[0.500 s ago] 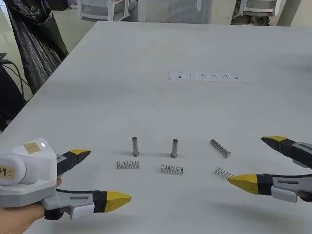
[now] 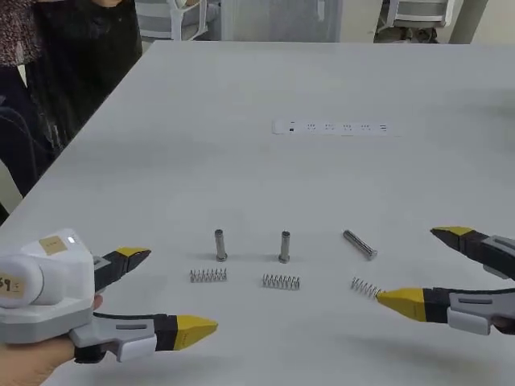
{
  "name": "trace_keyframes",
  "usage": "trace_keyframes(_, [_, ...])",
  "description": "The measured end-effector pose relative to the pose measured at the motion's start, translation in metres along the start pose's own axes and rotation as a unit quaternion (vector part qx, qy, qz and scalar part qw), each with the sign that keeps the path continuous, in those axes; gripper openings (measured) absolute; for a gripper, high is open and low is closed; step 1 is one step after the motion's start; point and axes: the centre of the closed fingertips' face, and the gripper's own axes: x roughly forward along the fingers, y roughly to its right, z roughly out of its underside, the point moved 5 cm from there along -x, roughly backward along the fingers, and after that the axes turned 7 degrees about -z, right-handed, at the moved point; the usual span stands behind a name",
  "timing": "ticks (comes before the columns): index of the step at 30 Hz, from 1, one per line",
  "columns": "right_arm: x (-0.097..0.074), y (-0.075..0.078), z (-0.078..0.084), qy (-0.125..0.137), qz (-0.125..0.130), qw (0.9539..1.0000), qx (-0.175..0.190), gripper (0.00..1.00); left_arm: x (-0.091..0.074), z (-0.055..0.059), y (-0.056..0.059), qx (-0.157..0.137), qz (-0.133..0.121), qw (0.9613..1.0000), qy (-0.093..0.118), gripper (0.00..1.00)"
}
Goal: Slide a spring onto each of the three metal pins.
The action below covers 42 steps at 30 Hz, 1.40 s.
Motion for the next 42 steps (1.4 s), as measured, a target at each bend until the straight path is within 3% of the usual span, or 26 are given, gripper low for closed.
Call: trace_keyframes(42, [0.0008,-0.0018,0.0027,-0.008,-0.004,1.0000,0.003,0.94,-0.0010,0.0014,0.0027,-0.007,-0.003,1.0000,0.005,0.94])
